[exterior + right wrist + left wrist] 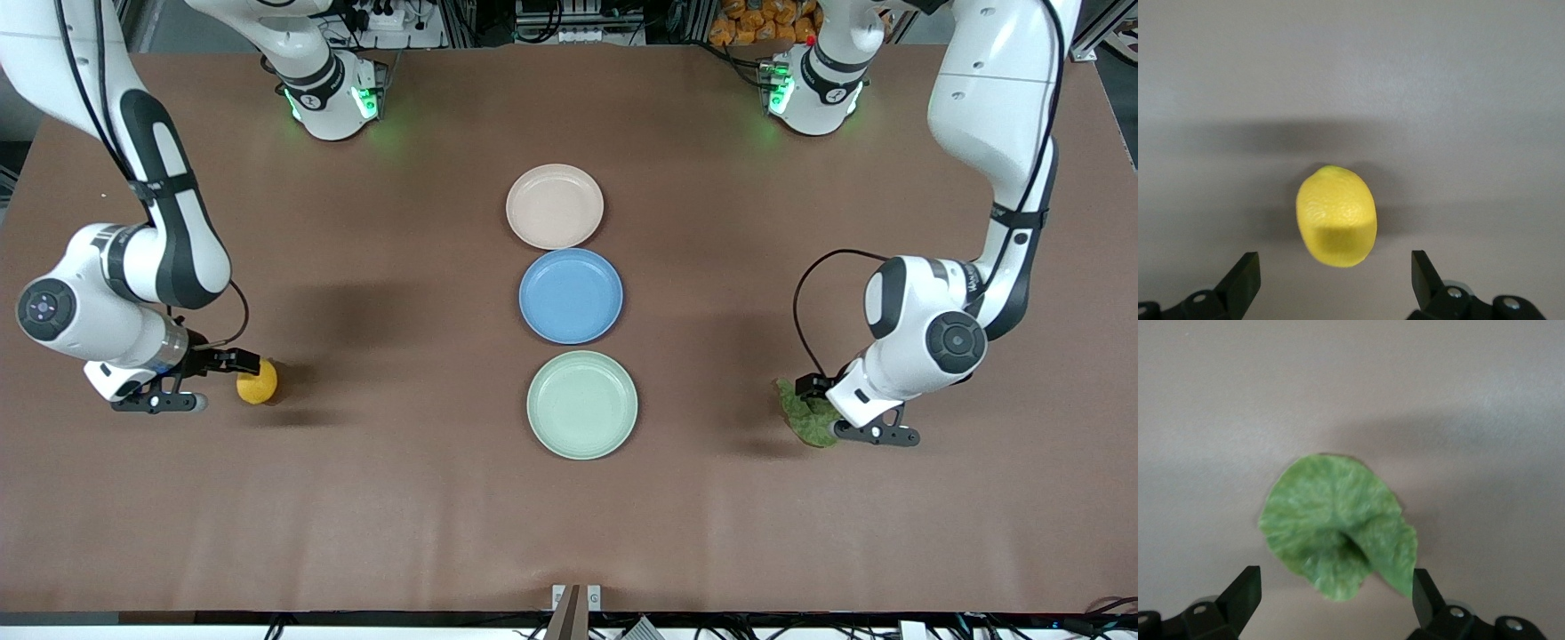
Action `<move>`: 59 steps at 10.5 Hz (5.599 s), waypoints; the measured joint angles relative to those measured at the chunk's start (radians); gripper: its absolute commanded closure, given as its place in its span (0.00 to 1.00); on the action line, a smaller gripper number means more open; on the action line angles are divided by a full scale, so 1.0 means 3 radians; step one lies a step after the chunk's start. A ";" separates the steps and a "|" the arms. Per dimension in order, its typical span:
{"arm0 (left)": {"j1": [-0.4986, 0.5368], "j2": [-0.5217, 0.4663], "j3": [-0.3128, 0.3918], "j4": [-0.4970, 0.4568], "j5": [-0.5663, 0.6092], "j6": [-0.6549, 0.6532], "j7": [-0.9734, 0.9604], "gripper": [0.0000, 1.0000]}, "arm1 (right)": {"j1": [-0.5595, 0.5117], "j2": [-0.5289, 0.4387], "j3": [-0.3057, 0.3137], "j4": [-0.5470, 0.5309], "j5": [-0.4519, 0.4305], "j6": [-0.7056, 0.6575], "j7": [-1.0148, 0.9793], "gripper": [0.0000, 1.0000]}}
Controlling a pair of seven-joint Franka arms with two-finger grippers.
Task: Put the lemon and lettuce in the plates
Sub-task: 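Close the right gripper on the lemon while the left gripper grasps the lettuce, then carry the lettuce with the left gripper over the pale green plate, then release the lettuce on the green plate while the right gripper carries the lemon, then lower the lemon onto the cream plate while the left gripper withdraws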
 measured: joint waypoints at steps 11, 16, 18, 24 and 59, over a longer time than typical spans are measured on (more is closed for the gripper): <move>-0.0019 0.0359 0.0014 0.0107 -0.0079 0.0211 -0.0149 0.43 | -0.0001 0.0457 0.0014 0.0004 0.0162 0.0410 -0.0013 1.00; -0.0022 0.0381 0.0009 0.0146 -0.0099 0.0219 -0.0171 1.00 | 0.0118 0.0452 0.0036 0.0041 0.0169 0.0385 -0.0007 1.00; -0.0026 0.0383 0.0007 0.0186 -0.0099 0.0221 -0.0171 1.00 | 0.0274 0.0433 0.0043 0.0089 0.0178 0.0288 0.0182 1.00; -0.0115 0.0302 -0.0054 0.0360 -0.0099 0.0225 -0.0171 1.00 | 0.0581 0.0333 0.0118 0.0202 0.0187 0.0164 0.0630 1.00; -0.0469 -0.0977 0.0071 0.0793 0.0172 -0.1302 -0.1076 0.00 | 0.2169 -0.0152 0.1698 -0.0539 0.0371 0.0233 0.4502 1.00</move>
